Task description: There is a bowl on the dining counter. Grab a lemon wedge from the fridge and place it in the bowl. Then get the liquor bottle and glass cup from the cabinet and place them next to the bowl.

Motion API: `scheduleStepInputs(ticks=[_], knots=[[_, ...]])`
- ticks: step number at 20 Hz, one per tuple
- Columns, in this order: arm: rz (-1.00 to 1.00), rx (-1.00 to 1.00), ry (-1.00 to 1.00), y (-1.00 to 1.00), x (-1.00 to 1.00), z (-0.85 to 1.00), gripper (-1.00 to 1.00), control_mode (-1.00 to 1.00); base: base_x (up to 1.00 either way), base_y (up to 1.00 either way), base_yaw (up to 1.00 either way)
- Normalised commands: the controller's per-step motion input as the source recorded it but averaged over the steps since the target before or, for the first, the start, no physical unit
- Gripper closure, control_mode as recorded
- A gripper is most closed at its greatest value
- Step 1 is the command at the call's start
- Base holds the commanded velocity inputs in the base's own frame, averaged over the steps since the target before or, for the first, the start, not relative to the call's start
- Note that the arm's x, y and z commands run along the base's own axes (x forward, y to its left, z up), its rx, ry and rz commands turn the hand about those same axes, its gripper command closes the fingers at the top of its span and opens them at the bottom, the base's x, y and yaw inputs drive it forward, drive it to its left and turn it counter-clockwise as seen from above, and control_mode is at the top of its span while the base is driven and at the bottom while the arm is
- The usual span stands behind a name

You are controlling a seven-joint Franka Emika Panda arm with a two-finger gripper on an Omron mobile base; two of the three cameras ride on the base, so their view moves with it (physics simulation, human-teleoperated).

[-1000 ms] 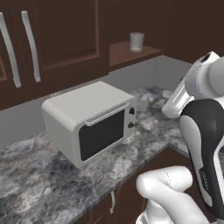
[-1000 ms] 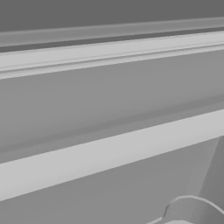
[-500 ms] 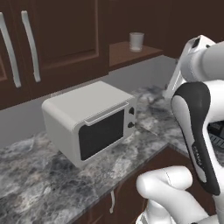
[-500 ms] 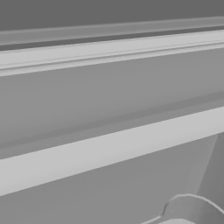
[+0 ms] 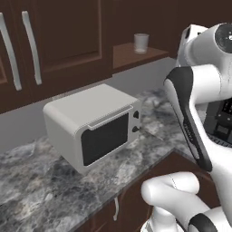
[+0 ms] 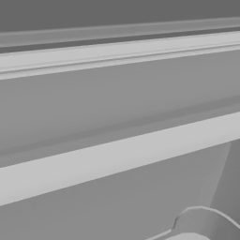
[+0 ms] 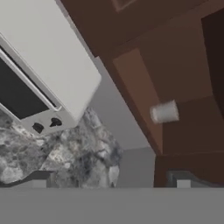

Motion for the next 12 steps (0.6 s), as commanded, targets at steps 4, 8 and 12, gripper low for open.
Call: scheduleStepInputs(ticks=[4,8,12], knots=[[0.03,-0.14,-0.03,-0.22,0.67,0.0,-1.0,-1.0,0.0,0.0,0.0],[0.03,-0.12,0.0,-0.1,0.71,0.0,-1.0,-1.0,0.0,0.0,0.0],[0.01,-0.12,0.0,-0.04,0.78,-0.03,-1.0,-1.0,0.0,0.0,0.0]])
